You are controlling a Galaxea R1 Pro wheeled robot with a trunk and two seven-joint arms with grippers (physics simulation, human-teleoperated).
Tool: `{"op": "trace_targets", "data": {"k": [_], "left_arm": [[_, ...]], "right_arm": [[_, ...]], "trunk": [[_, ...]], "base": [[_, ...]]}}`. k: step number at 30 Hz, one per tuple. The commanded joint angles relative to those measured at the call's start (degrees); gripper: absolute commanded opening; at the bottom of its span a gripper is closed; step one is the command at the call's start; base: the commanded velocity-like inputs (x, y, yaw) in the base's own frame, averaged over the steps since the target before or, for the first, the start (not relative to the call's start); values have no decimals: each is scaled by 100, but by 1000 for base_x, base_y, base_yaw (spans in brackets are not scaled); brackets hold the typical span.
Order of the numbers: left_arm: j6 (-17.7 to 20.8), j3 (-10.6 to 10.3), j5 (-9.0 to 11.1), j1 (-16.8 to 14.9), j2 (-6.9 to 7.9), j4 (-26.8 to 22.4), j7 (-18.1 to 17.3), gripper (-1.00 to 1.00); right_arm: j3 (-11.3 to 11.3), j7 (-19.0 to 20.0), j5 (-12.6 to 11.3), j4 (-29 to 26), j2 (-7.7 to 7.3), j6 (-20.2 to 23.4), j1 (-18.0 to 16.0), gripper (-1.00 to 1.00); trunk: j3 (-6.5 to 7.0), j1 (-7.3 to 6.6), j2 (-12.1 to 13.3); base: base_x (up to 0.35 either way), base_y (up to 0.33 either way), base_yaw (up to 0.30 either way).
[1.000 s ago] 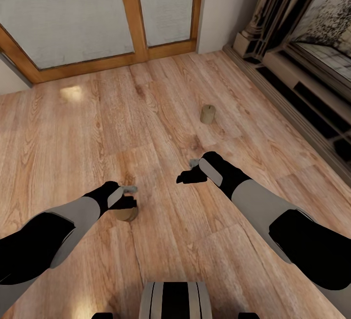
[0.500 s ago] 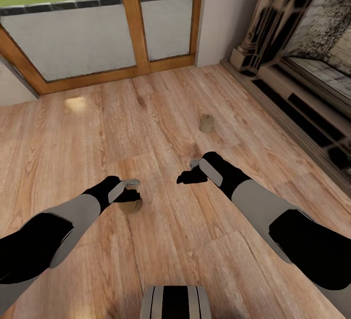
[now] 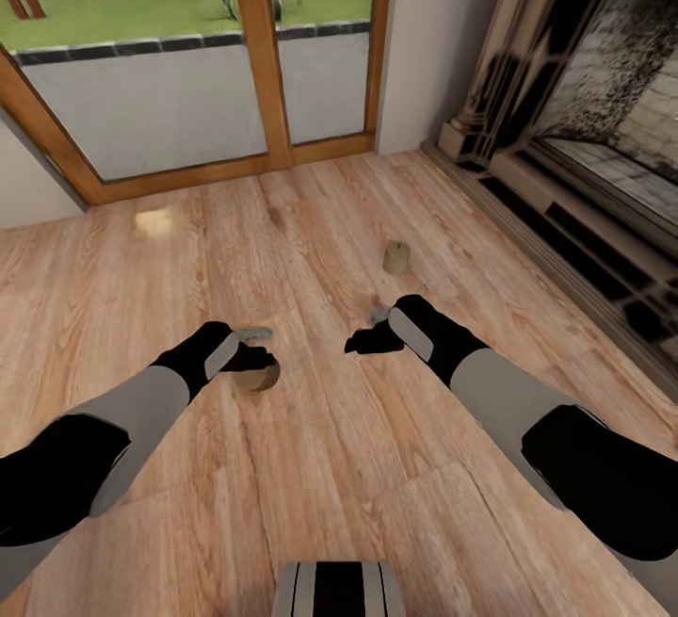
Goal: Place each of the two pumpkins and all three candles from the living room inside a cabinet in the living room (use any cabinet), then make sure every cabinet is closed, and position the cauldron so it is next to a table in the living room.
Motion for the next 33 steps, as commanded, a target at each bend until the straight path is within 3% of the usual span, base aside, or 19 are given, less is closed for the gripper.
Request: {"op": "trace_targets", "data": {"k": [1,6,15,20,25,30,33], "left_arm": [[30,-38,73,1,10,-21,44,-100],[41,-38,85,0,62,-35,41,-100],[41,-36,105,0,123,-35,-46,-100],[36,54,248,0,168,-29,-61,-100],[35,81,267,0,187,-24,-57,-100],[29,85,280,0,277,-27,-56,-100],[27,85,284,0,299,-28,-56,-100]], "right_arm": [[34,-55,-65,-6,-37,-48,1,100],[37,-55,-59,-5,-117,-220,10,100],[46,-61,-36,-5,-129,-432,11,100],[48,-64,-28,-5,-129,-493,30,100],[46,-64,-33,-5,-131,-506,76,100],[58,-58,-27,-5,-137,-516,97,100],[62,-60,-26,-5,-138,-639,111,100]], "trunk": [[27,-2,0],[181,-15,7],[461,-39,19],[616,-51,26],[772,-64,33],[927,-77,39],[954,-77,39]], "base": [[0,0,0],[0,0,0],[0,0,0],[0,0,0],[0,0,0],[0,0,0],[0,0,0]]}}
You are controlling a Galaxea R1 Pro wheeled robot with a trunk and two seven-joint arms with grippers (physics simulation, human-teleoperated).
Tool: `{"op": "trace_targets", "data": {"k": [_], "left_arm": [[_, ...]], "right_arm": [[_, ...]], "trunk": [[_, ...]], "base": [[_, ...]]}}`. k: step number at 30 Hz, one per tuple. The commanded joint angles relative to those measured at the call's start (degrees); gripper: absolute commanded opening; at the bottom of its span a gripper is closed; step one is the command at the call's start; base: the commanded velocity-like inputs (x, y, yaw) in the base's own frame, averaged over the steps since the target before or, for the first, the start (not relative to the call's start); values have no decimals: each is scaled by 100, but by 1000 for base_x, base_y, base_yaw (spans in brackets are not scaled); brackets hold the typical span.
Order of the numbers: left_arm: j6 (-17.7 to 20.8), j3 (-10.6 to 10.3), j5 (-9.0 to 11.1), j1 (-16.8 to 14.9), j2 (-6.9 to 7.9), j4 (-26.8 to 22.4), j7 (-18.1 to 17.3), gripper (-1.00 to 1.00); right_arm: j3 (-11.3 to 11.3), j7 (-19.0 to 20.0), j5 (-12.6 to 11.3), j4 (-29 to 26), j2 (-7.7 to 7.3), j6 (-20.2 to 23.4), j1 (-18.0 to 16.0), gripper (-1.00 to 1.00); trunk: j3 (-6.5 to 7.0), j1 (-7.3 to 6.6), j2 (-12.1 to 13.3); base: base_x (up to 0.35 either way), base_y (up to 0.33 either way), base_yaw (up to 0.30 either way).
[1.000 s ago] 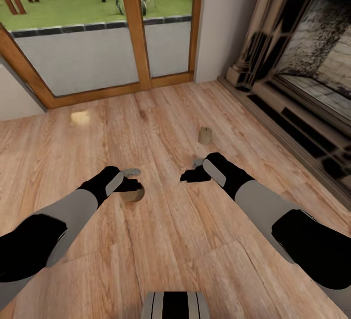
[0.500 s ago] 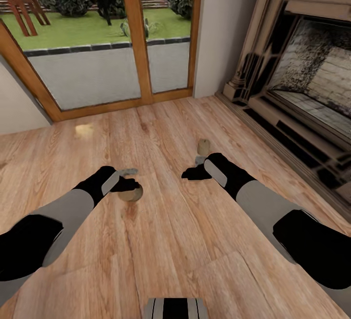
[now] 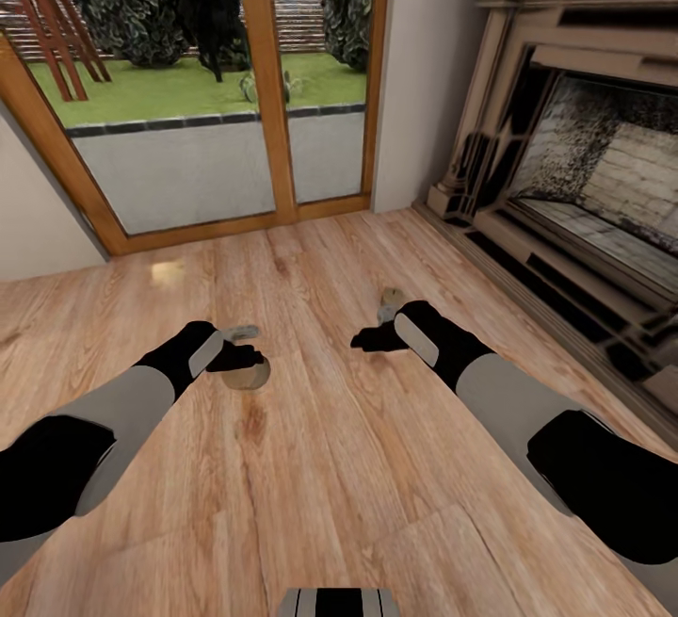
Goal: Place each of the two pumpkins and all three candles from the living room inside a cabinet in the living room (use any cabinet), then make sure every cabinet is closed, and position the cauldron so it is next to a table in the living room.
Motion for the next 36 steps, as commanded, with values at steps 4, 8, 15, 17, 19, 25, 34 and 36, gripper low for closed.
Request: {"op": "trace_targets", "data": {"k": [4,8,15,17,19,25,34,36], "left_arm": [[24,-41,62,-1,11,-13,36,-100],[24,-44,62,-1,11,-13,36,-100],[16,-41,55,-1,10,-13,45,-100],[12,-43,54,-1,11,-13,51,-100],[2,-48,53,-1,11,-13,71,-100],[-2,-49,54,-1,5,-13,70,-100],[-3,-41,54,-1,3,-13,68,-100],[-3,-41,54,-1,3,-13,70,-100]], "right_arm": [[36,-54,-53,-7,-4,-138,0,100],[36,-49,-52,-7,-17,-200,0,100],[36,-56,-52,-7,-21,-217,74,100],[36,-56,-52,-7,-21,-217,77,100],[36,-56,-52,-7,-21,-224,79,100],[35,-56,-60,-7,-21,-226,88,100],[29,-56,-61,-7,-21,-226,88,100],[33,-56,-59,-7,-21,-226,88,100]], "trunk": [[31,-1,-2],[67,-1,-2],[129,-1,-2],[147,-1,-2],[165,-1,-2],[219,-1,-2],[299,-1,-2],[317,-1,-2]], "base": [[0,0,0],[0,0,0],[0,0,0],[0,0,0],[0,0,0],[0,0,0],[0,0,0],[0,0,0]]}}
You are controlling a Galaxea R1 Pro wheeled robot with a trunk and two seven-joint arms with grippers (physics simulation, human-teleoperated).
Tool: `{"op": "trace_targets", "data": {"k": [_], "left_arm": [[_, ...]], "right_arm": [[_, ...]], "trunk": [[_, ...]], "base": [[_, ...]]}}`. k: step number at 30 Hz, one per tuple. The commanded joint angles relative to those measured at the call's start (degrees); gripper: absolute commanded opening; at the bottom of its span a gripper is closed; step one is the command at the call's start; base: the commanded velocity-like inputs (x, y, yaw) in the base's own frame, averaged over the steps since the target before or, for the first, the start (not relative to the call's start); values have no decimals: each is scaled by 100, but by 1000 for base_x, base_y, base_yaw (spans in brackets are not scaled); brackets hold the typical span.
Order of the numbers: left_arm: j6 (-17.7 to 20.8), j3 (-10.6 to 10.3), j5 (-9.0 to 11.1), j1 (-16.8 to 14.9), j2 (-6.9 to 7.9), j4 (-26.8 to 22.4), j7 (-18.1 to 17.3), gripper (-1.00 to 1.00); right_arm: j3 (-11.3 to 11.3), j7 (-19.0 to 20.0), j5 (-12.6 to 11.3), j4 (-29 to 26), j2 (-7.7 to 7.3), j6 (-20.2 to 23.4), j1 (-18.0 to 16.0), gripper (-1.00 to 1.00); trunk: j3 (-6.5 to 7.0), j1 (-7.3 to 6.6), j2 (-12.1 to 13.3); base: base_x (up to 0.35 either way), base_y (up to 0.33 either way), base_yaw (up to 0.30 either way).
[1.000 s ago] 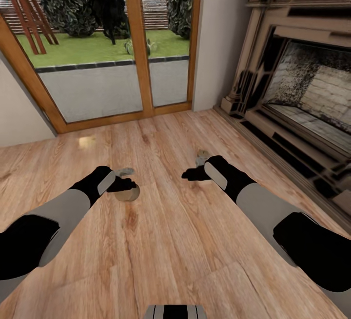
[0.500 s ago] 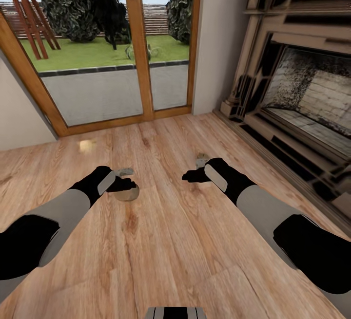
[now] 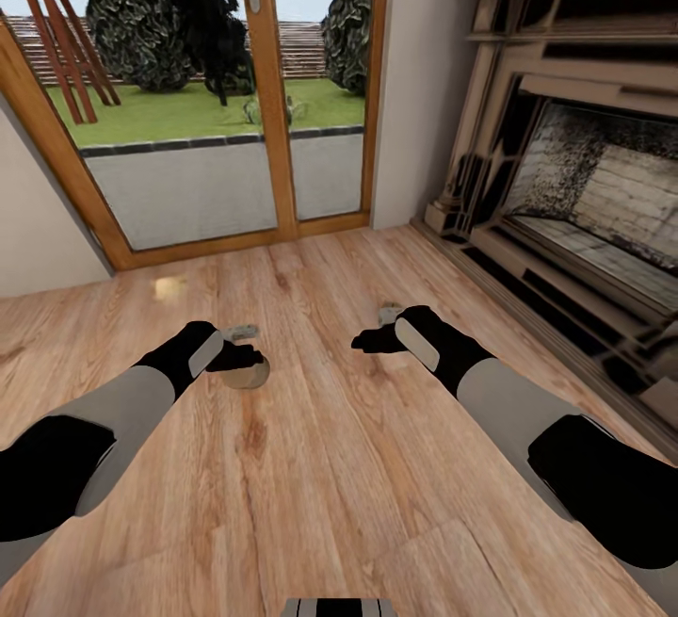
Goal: Place each of the two pumpkins and all three candles from the living room inside a cabinet in the living room (use any cabinet), then make sure every cabinet is closed, and position the cauldron so it is next to a table in the living room.
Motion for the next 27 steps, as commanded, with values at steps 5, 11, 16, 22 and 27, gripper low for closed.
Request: {"op": "trace_targets", "data": {"k": [5,11,16,22,27], "left_arm": [[25,-39,60,-1,5,-13,43,-100],[25,-39,53,-1,8,-13,48,-100],[25,-39,59,-1,5,-12,49,-100],[25,-39,60,-1,5,-13,41,-100],[25,-39,60,-1,5,-13,40,-100]], "right_arm": [[38,-53,-59,-8,-3,9,-5,100],[39,-53,-56,-8,-3,9,-5,100],[39,-53,-58,-8,-3,9,-5,100],[38,-51,-57,-8,-3,9,-5,100],[39,-46,-54,-8,-3,9,-5,100]], "trunk": [[41,-1,-2],[96,-1,-2],[142,-1,-2],[197,-1,-2],[243,-1,-2]], "base": [[0,0,0],[0,0,0],[0,0,0],[0,0,0],[0,0,0]]}}
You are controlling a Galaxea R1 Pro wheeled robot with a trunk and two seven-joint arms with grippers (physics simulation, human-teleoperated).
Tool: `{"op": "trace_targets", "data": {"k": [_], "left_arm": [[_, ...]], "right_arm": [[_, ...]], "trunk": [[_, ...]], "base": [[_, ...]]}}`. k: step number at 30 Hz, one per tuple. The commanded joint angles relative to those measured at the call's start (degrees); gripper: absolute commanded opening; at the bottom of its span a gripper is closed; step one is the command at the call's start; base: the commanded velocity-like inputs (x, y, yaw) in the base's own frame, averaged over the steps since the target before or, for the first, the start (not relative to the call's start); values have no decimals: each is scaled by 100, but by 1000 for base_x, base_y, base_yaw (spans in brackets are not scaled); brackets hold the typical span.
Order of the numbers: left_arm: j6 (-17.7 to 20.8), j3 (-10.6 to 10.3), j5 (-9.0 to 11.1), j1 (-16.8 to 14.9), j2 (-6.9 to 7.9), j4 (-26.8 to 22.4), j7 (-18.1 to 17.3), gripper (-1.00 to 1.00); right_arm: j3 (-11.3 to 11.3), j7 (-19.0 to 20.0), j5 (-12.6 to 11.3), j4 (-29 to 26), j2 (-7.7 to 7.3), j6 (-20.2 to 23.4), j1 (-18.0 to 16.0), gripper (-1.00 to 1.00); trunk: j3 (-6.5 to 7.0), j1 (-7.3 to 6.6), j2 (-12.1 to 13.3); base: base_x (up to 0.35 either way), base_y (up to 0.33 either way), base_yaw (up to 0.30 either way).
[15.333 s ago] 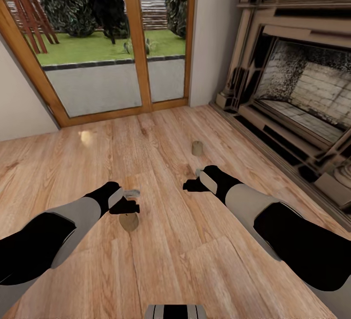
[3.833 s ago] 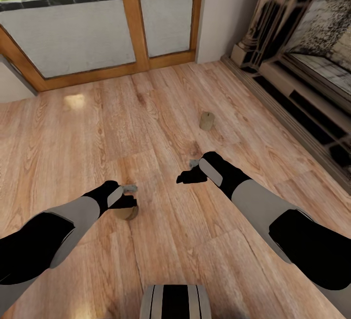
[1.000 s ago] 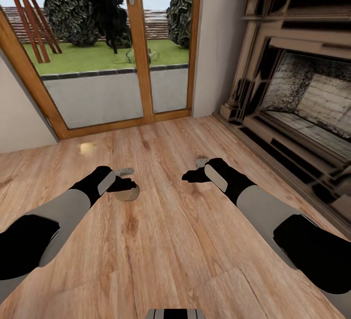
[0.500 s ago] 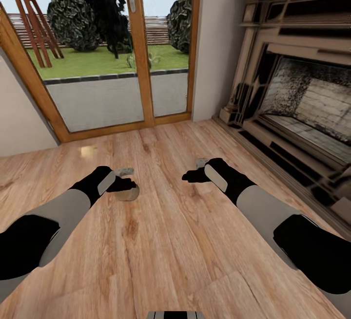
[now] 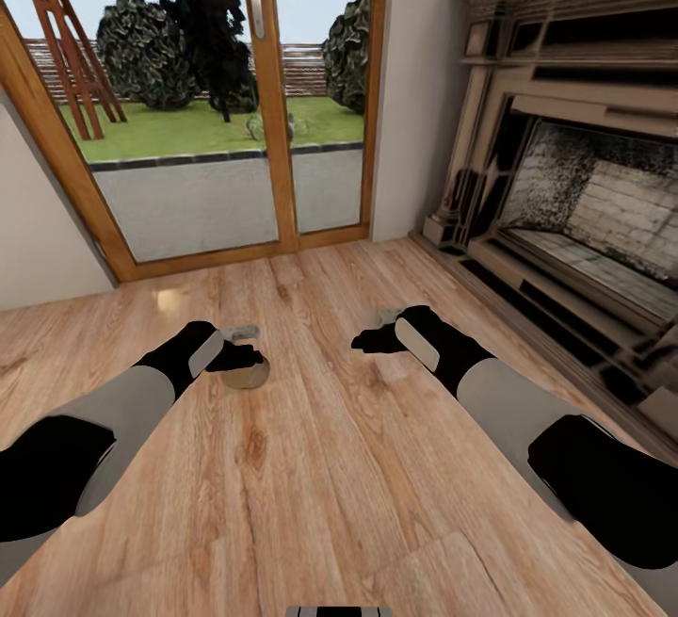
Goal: Place each of the two pumpkins and all three candles from the living room inside a cabinet in the living room (use any cabinet), then make sure every cabinet is closed, and position the cauldron so it is next to a table in the living room.
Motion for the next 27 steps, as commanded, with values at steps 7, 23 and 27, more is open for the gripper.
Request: {"op": "trace_targets", "data": {"k": [7,23,27], "left_arm": [[25,-40,60,-1,5,-13,42,-100],[25,-40,51,-1,5,-13,48,-100],[25,-40,53,-1,5,-13,48,-100]], "right_arm": [[35,-51,-61,-8,-3,9,-4,100],[35,-51,-61,-8,-3,9,3,100],[35,-51,-61,-8,-3,9,3,100]], "trunk": [[60,-1,-2],[208,-1,-2],[245,-1,-2]], "base": [[0,0,0],[0,0,0],[0,0,0]]}}
